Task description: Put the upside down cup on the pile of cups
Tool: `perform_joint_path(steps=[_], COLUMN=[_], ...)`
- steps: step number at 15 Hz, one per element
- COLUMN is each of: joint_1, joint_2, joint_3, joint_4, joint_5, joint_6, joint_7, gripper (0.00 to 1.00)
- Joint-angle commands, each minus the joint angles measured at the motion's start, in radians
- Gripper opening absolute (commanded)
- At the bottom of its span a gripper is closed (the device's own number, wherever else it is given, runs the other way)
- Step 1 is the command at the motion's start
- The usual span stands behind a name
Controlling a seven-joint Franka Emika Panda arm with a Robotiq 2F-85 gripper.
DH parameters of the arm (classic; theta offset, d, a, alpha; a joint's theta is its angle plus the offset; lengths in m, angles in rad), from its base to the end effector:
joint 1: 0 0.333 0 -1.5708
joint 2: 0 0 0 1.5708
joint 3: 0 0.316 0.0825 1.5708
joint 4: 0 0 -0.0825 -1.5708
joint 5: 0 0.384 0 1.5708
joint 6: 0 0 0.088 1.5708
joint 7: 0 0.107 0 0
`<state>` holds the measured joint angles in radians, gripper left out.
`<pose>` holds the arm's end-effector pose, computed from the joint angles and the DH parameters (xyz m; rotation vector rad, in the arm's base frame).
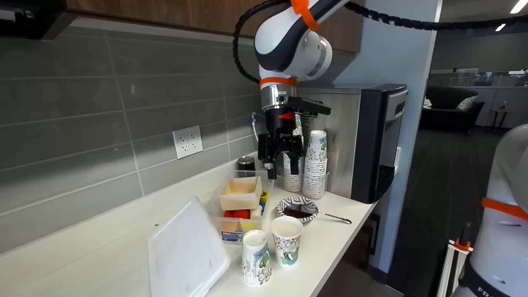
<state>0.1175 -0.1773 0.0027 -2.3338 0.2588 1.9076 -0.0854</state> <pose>0.4459 0.0724 0.3917 -2.8887 -0.1285 0.3669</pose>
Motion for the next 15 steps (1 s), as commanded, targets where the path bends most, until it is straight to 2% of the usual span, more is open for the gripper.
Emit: perform_joint_path(steps=[1,8,11,15], joint_1=[-0.017,-0.017,-0.018,-0.011], joint_2=[0.000,0.000,0.025,0.070], joint_3=[0.016,0.016,0.035,0.071], joint_4=[0.002,0.002,0.001,-0.021], joint_5=[0.002,0.002,-0.001,-0.029], joint_6=[-0.002,-0.002,0.075,0.242], joint_7=[-0.002,-0.002,0.049,0.131], gripper=[1.00,1.00,1.00,1.00])
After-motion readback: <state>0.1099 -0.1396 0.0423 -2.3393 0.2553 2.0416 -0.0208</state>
